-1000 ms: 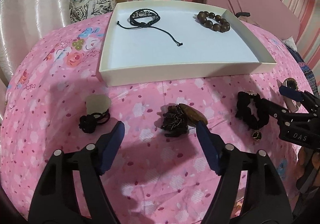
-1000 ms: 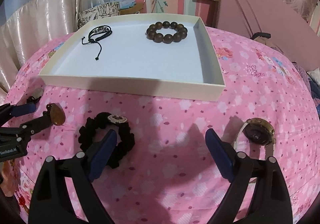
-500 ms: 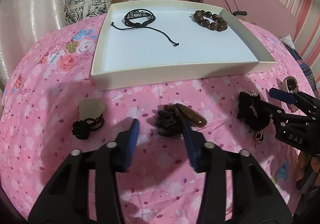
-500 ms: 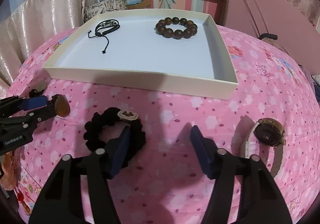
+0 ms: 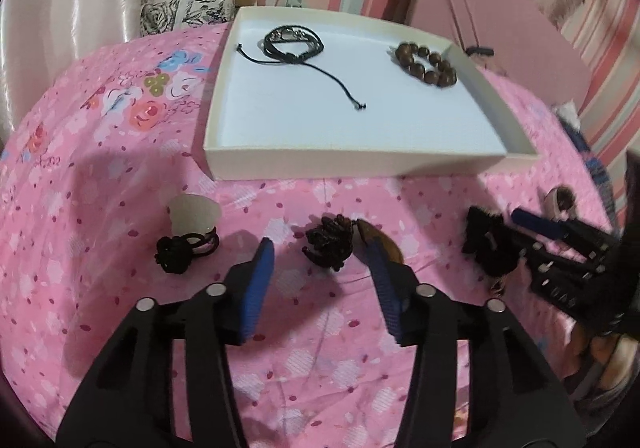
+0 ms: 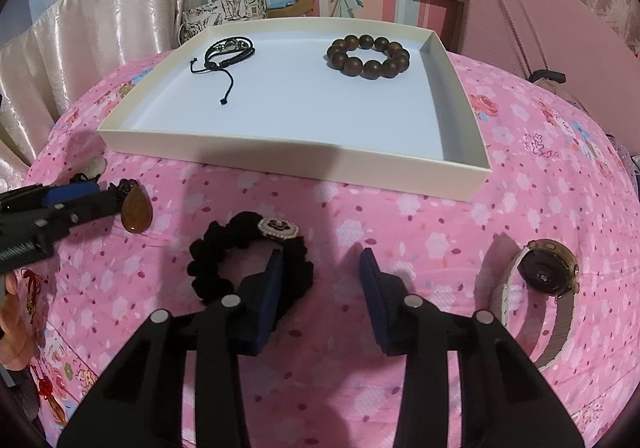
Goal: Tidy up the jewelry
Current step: 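Grasp the black cord with amber stone with the left tool while the right tool grasps the black scrunchie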
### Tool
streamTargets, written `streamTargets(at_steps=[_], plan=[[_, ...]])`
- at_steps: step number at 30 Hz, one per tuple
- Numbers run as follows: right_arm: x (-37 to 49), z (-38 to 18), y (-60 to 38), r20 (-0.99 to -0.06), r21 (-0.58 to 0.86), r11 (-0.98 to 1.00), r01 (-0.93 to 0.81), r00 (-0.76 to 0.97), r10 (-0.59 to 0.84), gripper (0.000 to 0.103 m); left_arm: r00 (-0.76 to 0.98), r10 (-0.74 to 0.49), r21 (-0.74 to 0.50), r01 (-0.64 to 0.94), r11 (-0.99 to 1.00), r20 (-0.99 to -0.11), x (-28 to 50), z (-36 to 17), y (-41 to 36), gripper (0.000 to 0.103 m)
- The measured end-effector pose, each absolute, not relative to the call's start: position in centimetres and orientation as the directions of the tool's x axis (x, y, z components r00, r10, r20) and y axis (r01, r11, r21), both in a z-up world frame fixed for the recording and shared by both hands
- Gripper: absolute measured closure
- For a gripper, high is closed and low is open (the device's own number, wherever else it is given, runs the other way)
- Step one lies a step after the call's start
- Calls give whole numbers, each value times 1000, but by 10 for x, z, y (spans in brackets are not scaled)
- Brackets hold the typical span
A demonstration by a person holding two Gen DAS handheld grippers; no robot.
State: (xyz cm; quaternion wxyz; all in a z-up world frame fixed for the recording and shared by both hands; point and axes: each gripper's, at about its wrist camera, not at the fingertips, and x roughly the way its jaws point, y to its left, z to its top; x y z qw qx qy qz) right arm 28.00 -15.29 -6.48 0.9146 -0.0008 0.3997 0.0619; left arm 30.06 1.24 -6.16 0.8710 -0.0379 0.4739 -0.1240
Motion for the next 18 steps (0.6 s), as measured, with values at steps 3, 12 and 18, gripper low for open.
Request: streamTargets(at_steps=[3, 12, 18], plan=[[280, -65, -153, -731, 50, 992, -113, 673, 113, 63, 533, -249, -204, 143, 969, -809, 307, -58, 12, 39], [279, -65, -151, -731, 45, 993, -105, 675, 104, 78, 488, -208, -158, 141, 977, -848, 329, -75, -12, 38], [278, -64, -149, -731, 36, 993, -112, 675, 103, 84, 477, -221, -180, 131, 975, -851, 328, -76, -9, 43]])
